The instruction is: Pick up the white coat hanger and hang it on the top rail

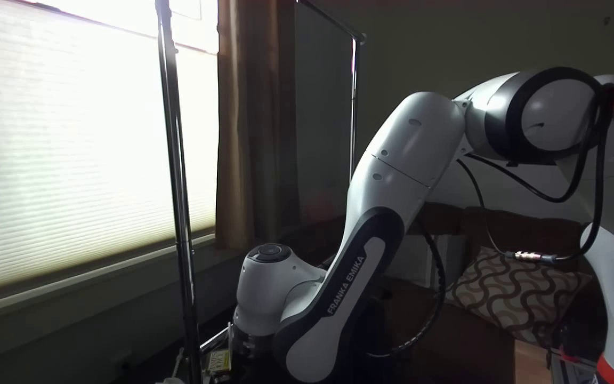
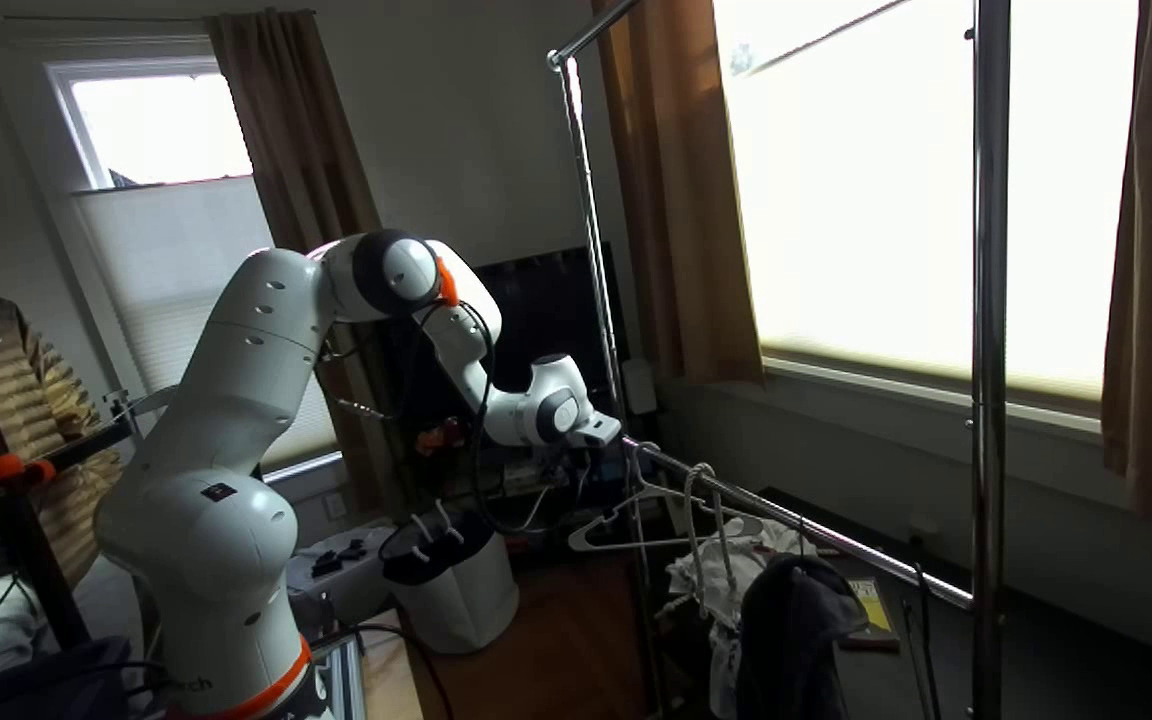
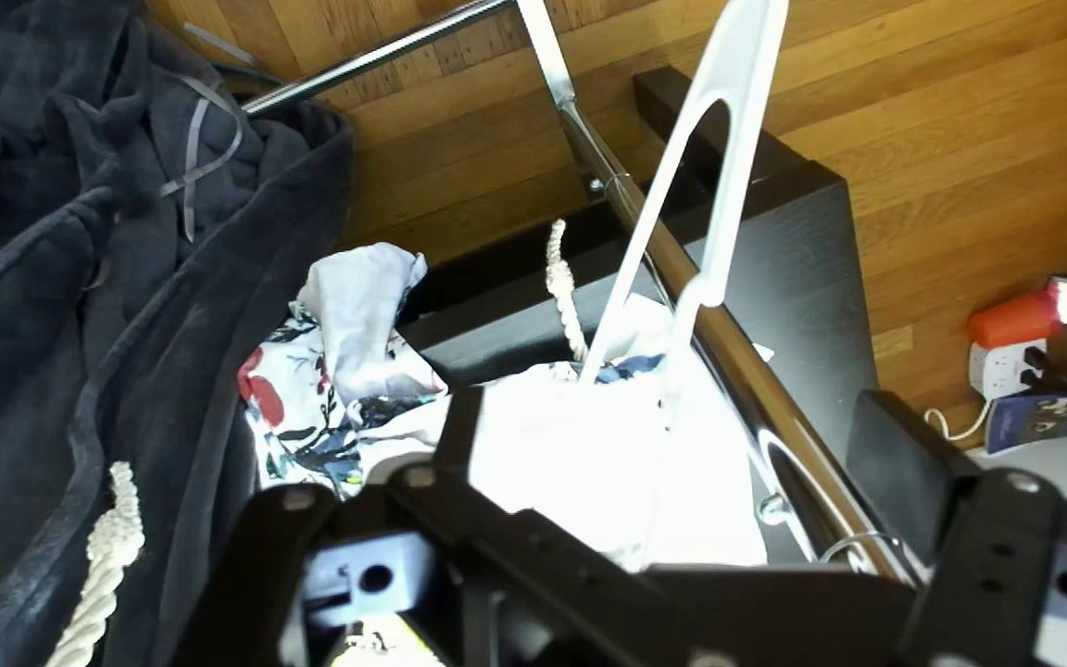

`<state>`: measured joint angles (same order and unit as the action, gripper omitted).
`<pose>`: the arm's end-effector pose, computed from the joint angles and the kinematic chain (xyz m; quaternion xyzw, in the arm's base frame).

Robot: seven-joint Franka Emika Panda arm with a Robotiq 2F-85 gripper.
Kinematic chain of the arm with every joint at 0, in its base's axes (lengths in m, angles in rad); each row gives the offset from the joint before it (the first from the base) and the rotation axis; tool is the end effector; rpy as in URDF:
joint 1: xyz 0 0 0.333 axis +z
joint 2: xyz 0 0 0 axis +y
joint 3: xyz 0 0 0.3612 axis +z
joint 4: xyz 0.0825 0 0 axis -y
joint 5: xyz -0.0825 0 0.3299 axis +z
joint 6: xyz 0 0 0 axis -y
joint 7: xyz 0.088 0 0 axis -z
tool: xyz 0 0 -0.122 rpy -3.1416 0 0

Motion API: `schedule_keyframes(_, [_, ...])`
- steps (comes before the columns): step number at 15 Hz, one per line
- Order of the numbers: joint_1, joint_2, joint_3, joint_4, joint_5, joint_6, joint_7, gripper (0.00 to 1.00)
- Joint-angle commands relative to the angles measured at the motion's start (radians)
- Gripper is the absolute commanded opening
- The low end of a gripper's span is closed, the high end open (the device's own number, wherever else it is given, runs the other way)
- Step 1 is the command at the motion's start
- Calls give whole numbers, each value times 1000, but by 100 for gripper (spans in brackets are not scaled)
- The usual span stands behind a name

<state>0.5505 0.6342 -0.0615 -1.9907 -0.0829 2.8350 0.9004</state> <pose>0.5496 0.3010 0.2284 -0.9813 0.1580 -0.1023 0.0409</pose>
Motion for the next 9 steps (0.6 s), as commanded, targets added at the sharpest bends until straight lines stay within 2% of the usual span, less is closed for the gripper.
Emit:
schedule_keyframes(1, [72,72,-60,62,-1,21,85,100])
schedule_keyframes(5, [122,138,-98,128,19,27,194,100])
schedule_keyframes(8, [148,172,-125,163,17,15,256,86])
schedule_keyframes(9, [160,179,-140,171,14,12,278,76])
